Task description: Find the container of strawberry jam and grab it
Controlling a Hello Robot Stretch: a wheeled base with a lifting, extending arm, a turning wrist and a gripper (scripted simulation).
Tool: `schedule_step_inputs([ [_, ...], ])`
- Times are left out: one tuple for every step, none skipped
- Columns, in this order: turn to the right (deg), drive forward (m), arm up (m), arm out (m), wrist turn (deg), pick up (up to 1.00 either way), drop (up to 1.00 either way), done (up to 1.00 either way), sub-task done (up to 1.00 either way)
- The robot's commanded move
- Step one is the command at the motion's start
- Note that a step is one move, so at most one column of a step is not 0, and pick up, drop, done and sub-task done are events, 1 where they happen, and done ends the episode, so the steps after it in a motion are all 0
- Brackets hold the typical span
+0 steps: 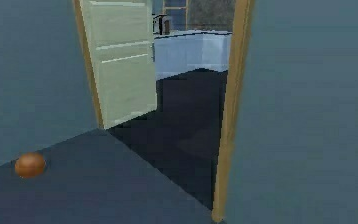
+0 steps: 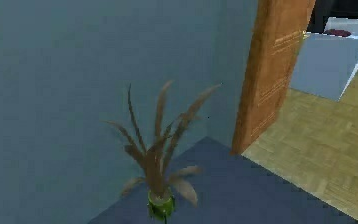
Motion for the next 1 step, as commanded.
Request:
schedule_step_inputs([
  [-15.0, 0.00, 0.00, 0.00, 0.0, 0.00, 0.00, 0.00, 0.00],
])
